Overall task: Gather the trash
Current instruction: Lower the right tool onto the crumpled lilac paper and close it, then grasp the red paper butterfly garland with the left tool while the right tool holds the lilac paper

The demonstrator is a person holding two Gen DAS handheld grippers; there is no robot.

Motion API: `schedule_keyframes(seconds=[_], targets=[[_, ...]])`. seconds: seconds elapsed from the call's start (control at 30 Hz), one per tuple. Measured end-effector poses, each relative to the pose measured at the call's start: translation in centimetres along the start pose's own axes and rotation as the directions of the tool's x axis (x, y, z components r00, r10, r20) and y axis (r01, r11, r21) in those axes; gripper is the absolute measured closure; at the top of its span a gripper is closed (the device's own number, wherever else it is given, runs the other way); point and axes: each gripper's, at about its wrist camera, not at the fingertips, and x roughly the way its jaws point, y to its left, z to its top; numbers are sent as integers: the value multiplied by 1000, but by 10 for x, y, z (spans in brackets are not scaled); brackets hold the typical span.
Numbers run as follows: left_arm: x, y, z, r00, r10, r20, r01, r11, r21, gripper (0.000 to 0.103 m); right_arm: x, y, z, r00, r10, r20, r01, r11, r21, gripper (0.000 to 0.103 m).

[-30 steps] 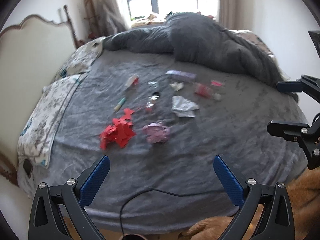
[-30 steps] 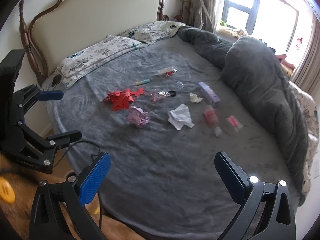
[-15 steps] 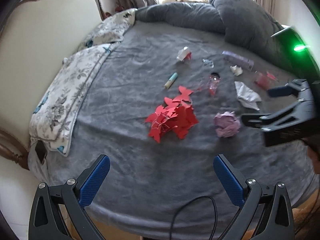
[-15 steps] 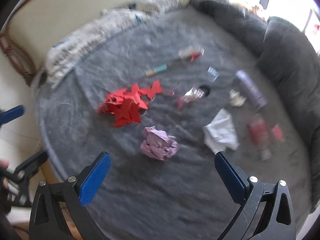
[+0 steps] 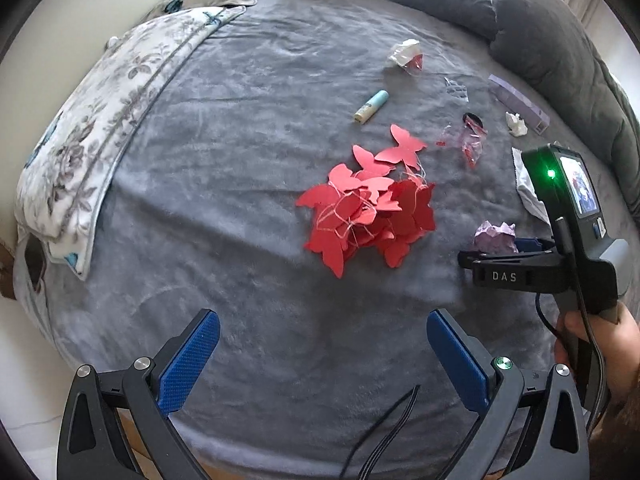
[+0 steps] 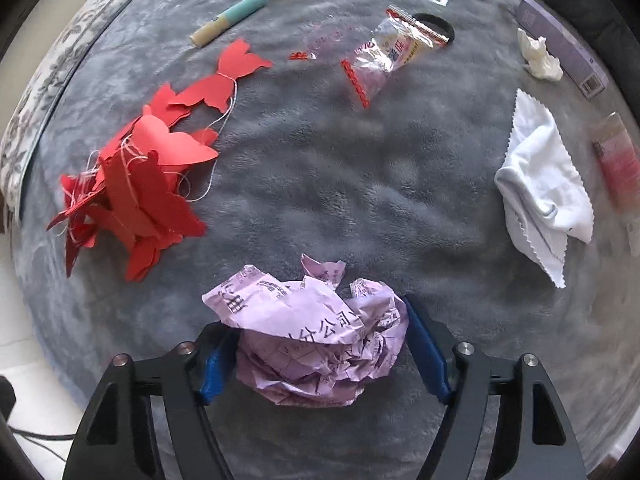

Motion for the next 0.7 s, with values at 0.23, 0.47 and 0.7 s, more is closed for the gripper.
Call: schedule_keyframes(seconds=[0.23,0.47,0.7], targets=[[3,-11,3,1000,-15,2,15,999,46,0,0,9,0,1000,-24,-10,24,999,-25,40],[1,-14,7,999,35,31,-37,995,89,0,-13,7,1,999,32,3,-32,999,-14,50],[-6,-29,31,994,-17,106,-5,978,207,1,-55,-24,-29,985,162,57,-165,985,43,50]])
